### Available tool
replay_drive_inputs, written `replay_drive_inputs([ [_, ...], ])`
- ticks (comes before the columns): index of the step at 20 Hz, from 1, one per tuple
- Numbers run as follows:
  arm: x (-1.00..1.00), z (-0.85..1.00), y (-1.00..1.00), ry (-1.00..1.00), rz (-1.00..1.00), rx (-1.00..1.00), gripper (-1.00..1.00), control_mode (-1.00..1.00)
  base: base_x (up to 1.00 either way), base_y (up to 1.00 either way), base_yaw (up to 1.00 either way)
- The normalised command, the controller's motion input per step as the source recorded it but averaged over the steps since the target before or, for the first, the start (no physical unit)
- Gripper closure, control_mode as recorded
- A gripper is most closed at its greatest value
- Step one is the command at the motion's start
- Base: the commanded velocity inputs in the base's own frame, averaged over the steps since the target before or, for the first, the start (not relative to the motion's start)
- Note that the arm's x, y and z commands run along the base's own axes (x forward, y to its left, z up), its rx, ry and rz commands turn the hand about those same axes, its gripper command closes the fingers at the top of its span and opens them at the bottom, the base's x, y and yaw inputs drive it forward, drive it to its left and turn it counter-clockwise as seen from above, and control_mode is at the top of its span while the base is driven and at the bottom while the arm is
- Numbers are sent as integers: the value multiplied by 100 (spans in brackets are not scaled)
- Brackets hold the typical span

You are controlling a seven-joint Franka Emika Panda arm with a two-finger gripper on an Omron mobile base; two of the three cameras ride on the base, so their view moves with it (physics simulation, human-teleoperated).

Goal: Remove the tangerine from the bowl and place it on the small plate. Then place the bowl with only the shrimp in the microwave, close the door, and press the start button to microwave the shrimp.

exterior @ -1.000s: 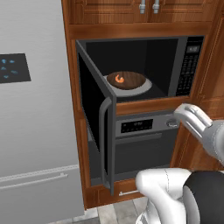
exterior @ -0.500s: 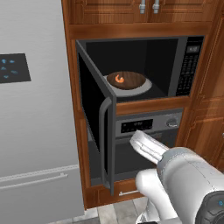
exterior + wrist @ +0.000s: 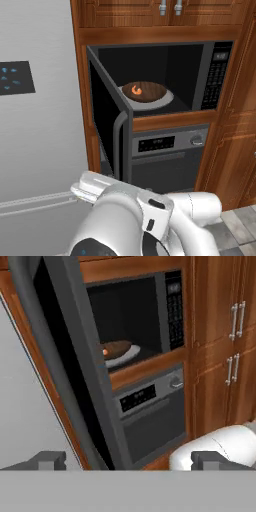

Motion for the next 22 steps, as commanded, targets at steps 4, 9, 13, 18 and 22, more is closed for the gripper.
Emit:
replay_drive_inputs([
  [4,63,-34,100,13,0,-18,-100,-100,0,0,0],
  [9,95,-32,82,17,0,-11,-100,-100,0,0,0],
  [13,96,-19,0,16,-1,-1,-100,-100,0,0,0],
  [18,51,-3,-71,8,0,0,-100,-100,0,0,0],
  [22,0,0,-100,0,-3,0,-100,-100,0,0,0],
])
